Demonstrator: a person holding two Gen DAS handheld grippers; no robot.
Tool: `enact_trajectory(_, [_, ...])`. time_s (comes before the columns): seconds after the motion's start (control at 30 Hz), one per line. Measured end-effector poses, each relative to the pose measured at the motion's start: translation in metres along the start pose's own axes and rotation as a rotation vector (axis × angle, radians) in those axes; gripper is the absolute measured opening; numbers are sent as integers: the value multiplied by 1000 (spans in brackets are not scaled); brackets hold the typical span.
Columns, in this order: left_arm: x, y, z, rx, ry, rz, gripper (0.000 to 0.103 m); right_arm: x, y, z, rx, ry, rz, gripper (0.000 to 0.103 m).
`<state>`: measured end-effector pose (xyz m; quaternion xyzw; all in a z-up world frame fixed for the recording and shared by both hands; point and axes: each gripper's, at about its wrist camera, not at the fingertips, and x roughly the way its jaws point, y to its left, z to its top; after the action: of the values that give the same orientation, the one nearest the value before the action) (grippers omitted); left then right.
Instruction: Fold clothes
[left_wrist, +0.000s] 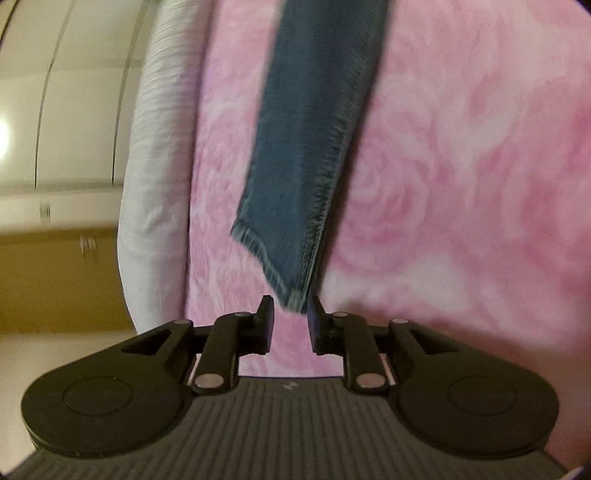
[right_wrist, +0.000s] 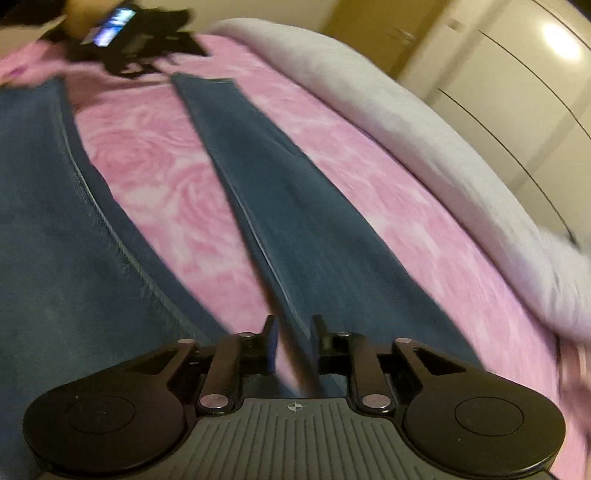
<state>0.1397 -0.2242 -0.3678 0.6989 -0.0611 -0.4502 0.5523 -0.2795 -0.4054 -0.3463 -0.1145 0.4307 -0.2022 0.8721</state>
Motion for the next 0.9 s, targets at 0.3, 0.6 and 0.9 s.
enact_trajectory(0.3, [-127,7,74,-368,-232,-193,40,-114,-69,-127,503,50,-177,38])
enact_trajectory(0.6, [-208,-26,279,-411,-599,-498,44,-138,-196,-220,754,56,-173,51])
enact_trajectory(0.9, [-168,-88,423,-307,-586,-672,43,-97,-245,-267,888,40,29,47])
